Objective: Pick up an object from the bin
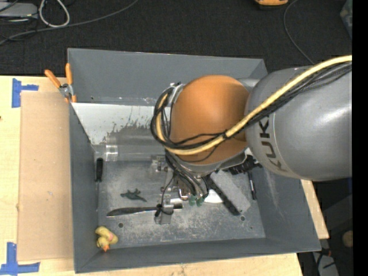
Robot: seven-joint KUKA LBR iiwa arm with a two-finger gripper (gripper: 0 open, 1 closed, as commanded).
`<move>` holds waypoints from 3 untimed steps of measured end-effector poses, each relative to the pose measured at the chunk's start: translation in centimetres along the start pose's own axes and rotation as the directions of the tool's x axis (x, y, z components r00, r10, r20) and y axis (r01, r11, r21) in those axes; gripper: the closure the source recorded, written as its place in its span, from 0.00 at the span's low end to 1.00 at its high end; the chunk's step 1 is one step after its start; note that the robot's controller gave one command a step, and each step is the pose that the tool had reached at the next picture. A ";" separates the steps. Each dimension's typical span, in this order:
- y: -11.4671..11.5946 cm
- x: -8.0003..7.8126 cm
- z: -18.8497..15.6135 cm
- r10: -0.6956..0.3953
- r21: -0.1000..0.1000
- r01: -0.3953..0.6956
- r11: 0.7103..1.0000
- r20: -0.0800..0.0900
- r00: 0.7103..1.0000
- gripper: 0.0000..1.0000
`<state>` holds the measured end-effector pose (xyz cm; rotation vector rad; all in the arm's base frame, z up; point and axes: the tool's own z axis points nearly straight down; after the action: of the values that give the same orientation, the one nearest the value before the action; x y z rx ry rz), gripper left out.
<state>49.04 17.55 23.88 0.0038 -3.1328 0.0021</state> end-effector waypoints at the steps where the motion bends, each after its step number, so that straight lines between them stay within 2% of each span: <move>1: -0.1 -0.2 -0.3 0.005 -0.001 -0.005 1.000 0.007 1.000 0.00; 2: -3.1 -0.7 7.9 -0.027 -0.002 0.027 1.000 0.008 1.000 0.00; 3: -5.9 -1.2 17.3 0.033 -0.005 -0.033 0.999 0.010 0.999 0.00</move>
Offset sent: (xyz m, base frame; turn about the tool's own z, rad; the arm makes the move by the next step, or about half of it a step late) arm 0.0107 -0.0642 -0.1688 -0.0556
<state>50.13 11.59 6.60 -0.0482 -3.1426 -0.0047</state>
